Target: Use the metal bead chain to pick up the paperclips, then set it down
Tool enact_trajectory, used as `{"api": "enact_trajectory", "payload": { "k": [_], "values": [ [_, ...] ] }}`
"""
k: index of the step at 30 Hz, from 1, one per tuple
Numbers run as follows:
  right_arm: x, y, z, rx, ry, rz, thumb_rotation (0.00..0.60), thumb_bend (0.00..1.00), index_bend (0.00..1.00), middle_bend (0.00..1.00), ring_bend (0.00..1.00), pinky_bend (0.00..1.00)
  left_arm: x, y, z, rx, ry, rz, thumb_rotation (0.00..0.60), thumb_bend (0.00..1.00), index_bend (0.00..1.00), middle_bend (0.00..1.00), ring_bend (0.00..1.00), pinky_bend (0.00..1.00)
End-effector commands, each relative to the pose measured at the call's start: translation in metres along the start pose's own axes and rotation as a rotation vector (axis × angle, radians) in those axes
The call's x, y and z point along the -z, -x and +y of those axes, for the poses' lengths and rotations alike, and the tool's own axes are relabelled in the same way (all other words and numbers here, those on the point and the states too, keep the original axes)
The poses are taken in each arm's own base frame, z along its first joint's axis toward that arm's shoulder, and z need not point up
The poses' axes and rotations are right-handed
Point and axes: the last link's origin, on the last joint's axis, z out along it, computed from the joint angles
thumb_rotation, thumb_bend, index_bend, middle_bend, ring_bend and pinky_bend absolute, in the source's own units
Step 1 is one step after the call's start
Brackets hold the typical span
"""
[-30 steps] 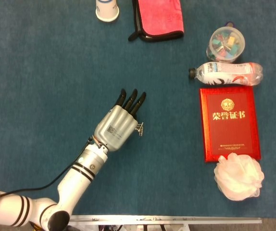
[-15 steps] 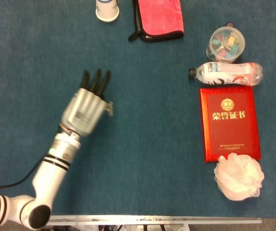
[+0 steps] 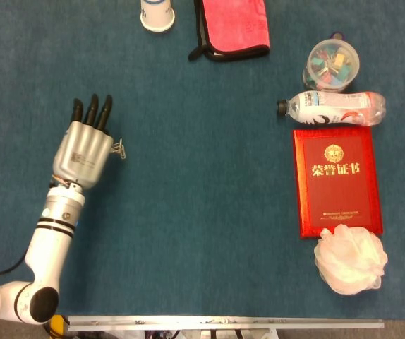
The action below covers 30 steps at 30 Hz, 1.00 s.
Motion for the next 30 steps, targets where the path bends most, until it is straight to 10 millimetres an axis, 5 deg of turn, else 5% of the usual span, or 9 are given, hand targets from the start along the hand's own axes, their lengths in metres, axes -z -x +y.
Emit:
{"api": "enact_trajectory", "payload": {
  "k": [1,8,14,30],
  "values": [
    [0.000,0.000,0.000,0.000,-0.001,-0.001,0.600,0.35,0.37,0.36,0.32,0.45,0.002,0.003,-0.005,0.000,-0.019,-0.009,0.600,0.40,0.39,0.01,0.00,0.14],
    [0.000,0.003,-0.003,0.009,-0.011,-0.012,0.600,0.35,0.37,0.36,0.32,0.45,0.011,0.007,-0.022,0.025,-0.068,-0.007,0.600,0.27,0.15,0.01,0.00,0.14],
    [0.002,0.009,-0.007,0.029,-0.019,-0.028,0.600,0.35,0.37,0.36,0.32,0.45,0.035,0.007,-0.050,0.092,-0.125,0.010,0.600,0.27,0.21,0.02,0.01,0.14],
    [-0.002,0.062,-0.017,0.231,0.016,-0.157,0.600,0.35,0.37,0.36,0.32,0.45,0.153,0.018,-0.105,0.213,-0.242,-0.029,0.600,0.32,0.36,0.07,0.05,0.14]
  ]
}}
